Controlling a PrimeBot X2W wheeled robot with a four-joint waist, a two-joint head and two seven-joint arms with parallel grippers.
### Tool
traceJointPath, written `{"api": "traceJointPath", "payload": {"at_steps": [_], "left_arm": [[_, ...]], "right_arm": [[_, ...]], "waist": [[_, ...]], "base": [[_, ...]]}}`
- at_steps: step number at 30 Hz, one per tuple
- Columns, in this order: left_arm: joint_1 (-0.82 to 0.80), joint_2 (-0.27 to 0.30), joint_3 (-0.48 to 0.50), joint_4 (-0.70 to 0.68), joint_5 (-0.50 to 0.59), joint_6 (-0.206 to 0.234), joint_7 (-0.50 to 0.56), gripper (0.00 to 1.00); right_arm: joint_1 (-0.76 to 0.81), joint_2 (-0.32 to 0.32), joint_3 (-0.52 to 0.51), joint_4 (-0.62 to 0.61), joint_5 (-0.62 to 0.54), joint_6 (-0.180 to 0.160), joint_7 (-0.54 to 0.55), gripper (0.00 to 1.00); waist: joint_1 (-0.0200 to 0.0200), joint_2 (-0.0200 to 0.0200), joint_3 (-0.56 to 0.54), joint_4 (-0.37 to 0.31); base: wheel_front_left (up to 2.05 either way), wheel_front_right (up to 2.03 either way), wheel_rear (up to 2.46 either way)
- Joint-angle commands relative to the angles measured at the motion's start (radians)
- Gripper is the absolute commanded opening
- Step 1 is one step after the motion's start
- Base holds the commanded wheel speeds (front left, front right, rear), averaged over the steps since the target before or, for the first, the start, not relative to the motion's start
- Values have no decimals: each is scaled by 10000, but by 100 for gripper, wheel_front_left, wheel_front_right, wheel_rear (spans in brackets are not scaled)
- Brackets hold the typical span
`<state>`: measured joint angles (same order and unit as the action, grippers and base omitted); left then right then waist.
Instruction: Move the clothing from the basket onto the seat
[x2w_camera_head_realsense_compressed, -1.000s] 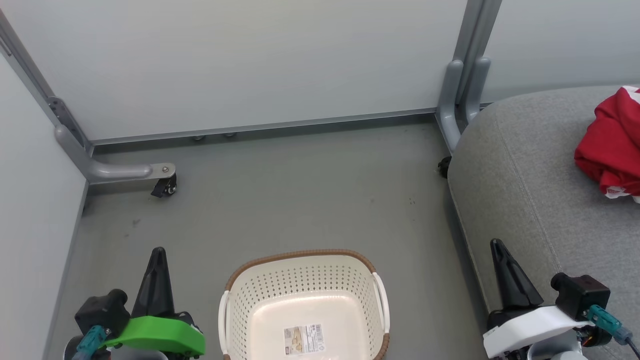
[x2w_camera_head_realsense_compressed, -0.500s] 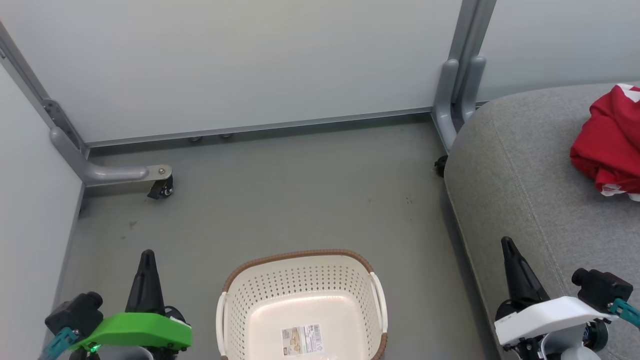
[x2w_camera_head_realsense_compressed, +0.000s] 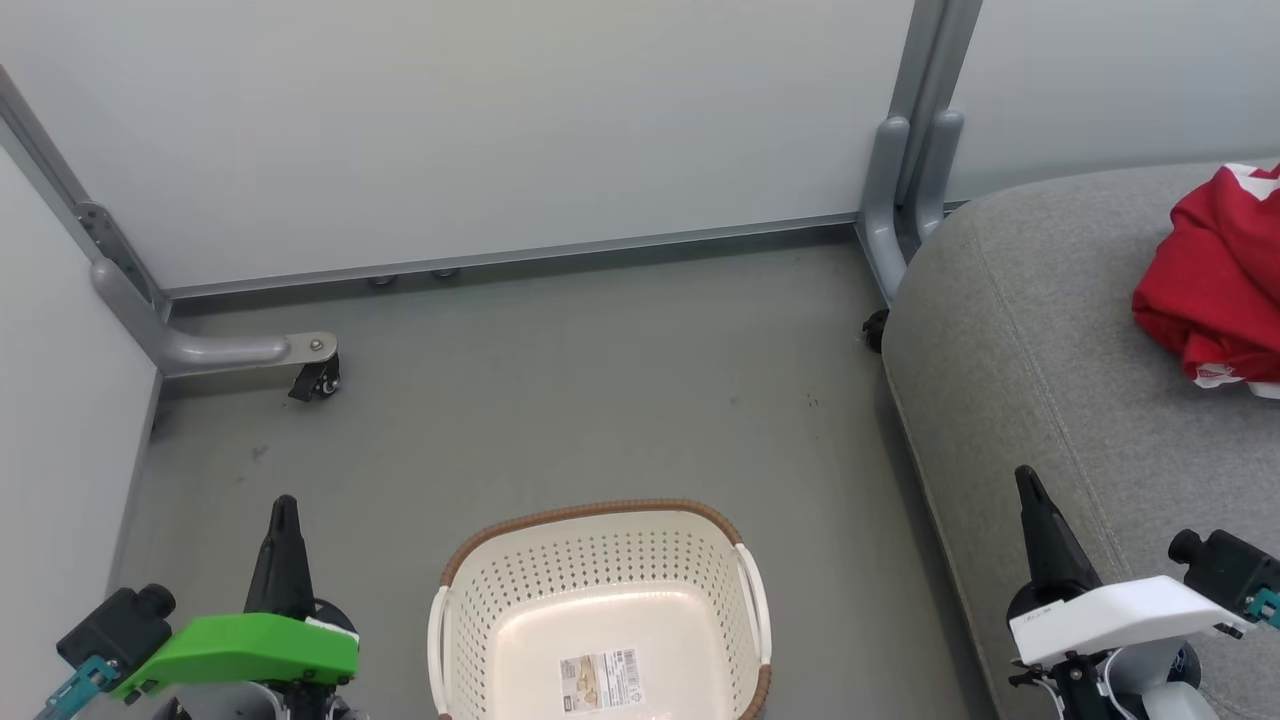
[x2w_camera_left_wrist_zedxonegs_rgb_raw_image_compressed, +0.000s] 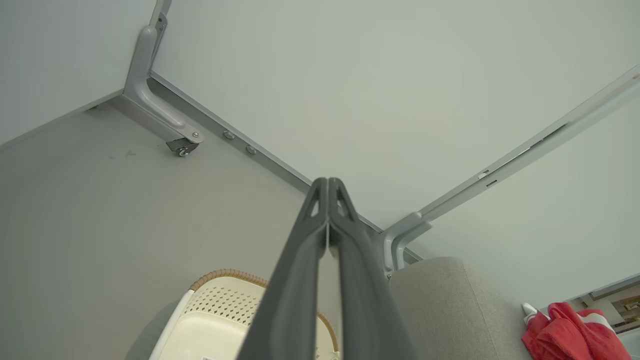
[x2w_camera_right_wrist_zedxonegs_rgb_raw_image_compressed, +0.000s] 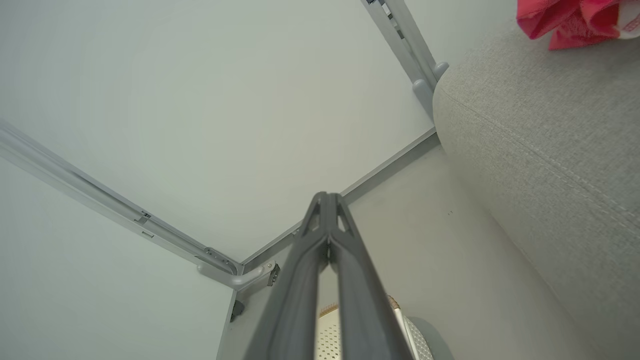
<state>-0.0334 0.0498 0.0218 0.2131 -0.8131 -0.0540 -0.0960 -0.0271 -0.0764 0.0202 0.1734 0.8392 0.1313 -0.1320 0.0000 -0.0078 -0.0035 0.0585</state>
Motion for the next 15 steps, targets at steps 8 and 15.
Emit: {"api": "traceJointPath", "payload": {"at_steps": [8, 15], "left_arm": [[-399, 22, 189, -144, -1304, -121, 340, 0], [-454, 21, 285, -144, -2133, -149, 556, 0]], "right_arm": [[-348, -170, -58, 32, 1447, -3, 248, 0], [-420, -236, -67, 111, 2348, -3, 399, 0]], "waist": [[0, 30, 3, -63], [0, 34, 5, -111]], "base": [[0, 0, 0], [0, 0, 0]]}}
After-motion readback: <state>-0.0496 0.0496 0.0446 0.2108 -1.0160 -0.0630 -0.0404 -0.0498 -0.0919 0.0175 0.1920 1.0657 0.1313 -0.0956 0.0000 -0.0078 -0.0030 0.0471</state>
